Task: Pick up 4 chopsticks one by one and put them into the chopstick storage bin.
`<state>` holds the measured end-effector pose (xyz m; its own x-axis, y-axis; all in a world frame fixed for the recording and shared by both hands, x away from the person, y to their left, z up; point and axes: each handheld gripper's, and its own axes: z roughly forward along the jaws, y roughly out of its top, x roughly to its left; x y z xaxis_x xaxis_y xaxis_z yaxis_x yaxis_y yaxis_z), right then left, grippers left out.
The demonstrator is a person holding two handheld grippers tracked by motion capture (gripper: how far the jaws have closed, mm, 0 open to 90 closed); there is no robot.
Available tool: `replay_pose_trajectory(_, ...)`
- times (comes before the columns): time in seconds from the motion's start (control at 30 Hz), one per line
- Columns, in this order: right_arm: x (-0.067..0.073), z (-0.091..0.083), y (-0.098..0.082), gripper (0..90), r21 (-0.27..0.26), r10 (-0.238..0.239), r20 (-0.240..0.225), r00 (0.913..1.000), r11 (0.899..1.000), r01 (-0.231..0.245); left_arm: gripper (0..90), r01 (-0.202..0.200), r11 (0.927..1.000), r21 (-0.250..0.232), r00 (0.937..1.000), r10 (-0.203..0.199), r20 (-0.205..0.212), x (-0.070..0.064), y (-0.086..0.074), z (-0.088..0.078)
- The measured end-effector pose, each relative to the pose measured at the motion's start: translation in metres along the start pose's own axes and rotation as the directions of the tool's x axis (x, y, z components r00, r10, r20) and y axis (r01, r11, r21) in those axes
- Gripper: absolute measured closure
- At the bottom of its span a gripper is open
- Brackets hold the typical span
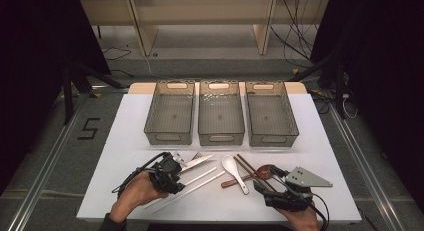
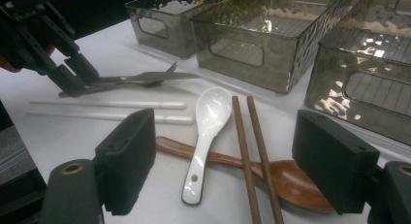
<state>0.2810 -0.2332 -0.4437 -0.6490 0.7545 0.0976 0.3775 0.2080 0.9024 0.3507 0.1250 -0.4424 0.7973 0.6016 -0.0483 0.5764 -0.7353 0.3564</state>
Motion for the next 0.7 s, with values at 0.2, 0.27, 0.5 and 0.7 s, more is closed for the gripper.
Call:
replay_pose_trajectory(0.2, 0.000, 0.000, 0.000, 24.9, 0.003, 0.000, 0.000, 1.0000, 1.000, 0.000, 71.2, -0.007, 0.9989, 0.046, 0.9997, 0.006, 0.025, 0.002, 0.002, 0.006)
replay_pose_trajectory(0.27, 0.000, 0.000, 0.000, 24.9, 0.003, 0.001, -0.001, 1.0000, 1.000, -0.001, 73.4, -0.013, 0.9983, 0.057, 0.9996, 0.011, 0.026, 0.002, 0.003, 0.007)
replay_pose_trajectory(0.5, 0.000, 0.001, 0.000, 25.0, 0.006, 0.000, -0.002, 1.0000, 1.000, 0.000, 76.0, -0.021, 0.9970, 0.074, 0.9994, 0.018, 0.031, 0.002, 0.006, 0.011)
replay_pose_trajectory(0.7, 0.000, 0.000, 0.000, 25.0, 0.007, 0.000, -0.002, 1.0000, 1.000, 0.000, 77.4, -0.038, 0.9936, 0.106, 0.9992, 0.037, 0.011, 0.000, 0.009, 0.018)
